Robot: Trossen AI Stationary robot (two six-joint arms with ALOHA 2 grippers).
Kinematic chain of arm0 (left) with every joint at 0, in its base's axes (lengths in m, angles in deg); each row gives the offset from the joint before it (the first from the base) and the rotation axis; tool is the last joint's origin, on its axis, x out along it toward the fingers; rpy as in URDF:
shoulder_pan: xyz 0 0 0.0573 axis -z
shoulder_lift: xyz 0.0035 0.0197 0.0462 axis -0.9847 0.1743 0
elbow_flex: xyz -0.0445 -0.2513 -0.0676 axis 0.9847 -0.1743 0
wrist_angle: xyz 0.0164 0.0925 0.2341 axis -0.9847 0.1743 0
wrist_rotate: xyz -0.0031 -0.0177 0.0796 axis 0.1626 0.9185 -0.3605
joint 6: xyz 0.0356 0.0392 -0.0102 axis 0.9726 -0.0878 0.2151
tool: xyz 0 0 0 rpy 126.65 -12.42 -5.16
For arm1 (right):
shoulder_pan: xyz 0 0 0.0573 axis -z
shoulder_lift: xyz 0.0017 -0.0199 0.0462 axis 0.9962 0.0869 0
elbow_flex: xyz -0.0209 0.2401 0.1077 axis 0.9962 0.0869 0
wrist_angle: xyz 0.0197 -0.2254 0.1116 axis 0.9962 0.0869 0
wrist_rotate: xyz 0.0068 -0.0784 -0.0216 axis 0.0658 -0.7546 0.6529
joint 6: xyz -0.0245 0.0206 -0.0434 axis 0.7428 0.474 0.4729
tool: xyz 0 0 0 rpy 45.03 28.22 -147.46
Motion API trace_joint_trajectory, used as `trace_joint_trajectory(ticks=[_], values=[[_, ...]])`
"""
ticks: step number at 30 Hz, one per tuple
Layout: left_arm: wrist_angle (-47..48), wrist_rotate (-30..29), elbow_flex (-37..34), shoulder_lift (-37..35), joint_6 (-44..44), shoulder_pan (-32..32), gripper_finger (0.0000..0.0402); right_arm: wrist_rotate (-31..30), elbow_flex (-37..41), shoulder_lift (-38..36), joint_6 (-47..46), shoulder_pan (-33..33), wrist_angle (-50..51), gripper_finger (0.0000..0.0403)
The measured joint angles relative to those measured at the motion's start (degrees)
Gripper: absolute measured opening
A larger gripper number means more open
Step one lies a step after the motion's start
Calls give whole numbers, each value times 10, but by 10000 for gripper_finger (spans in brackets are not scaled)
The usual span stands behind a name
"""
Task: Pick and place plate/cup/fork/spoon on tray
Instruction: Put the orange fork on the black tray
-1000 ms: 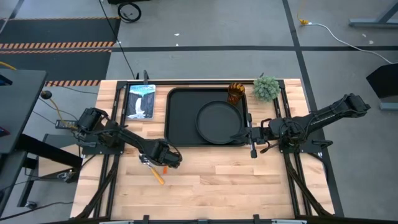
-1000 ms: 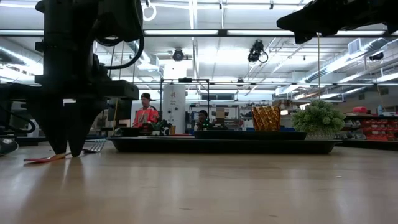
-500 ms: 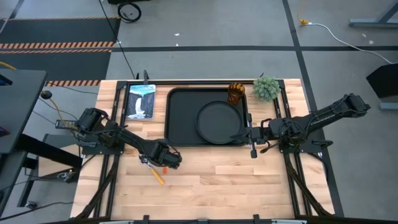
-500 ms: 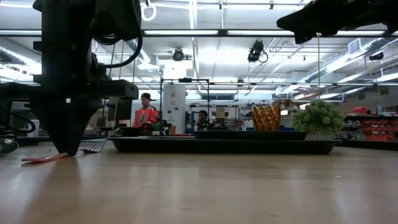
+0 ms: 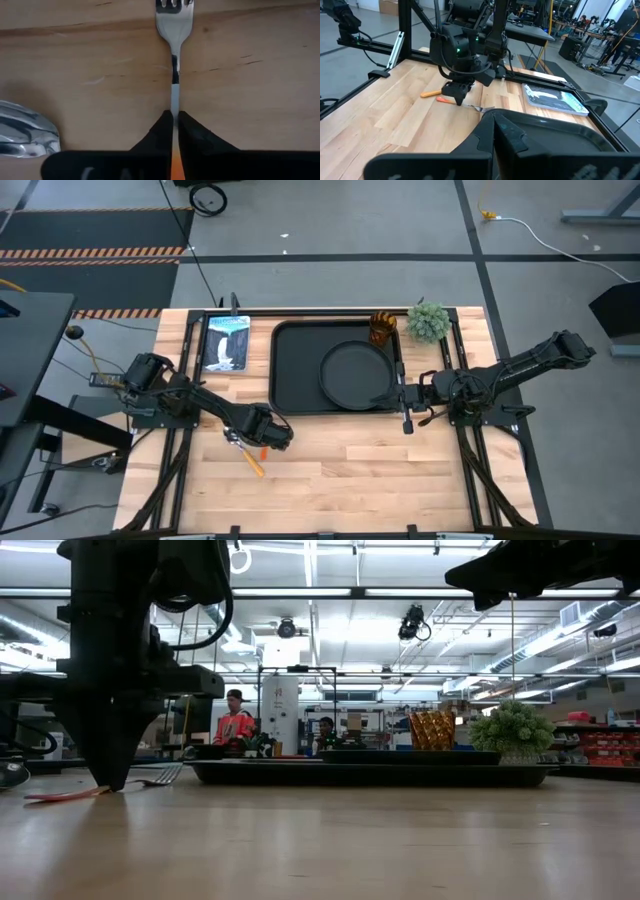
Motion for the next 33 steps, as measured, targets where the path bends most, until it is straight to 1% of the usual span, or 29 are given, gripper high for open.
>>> trace_joint_trajectory(ticks=[6, 13, 18, 22, 26, 33], values=[[19, 12, -1, -10, 0, -1, 20, 0, 0, 0, 0, 0, 0, 9], [75, 12, -1, -52, -7, -9, 20, 0, 0, 0, 0, 0, -2, 9], [120, -12, -1, -88, -3, -38, 23, 0, 0, 0, 0, 0, -5, 9], [121, -37, -1, -105, 29, -81, 24, 0, 0, 0, 0, 0, -7, 9], [100, -47, -1, -106, 88, -139, 24, 0, 0, 0, 0, 0, -9, 9], [-10, -66, -1, -105, 207, -247, 24, 0, 0, 0, 0, 0, -9, 9]])
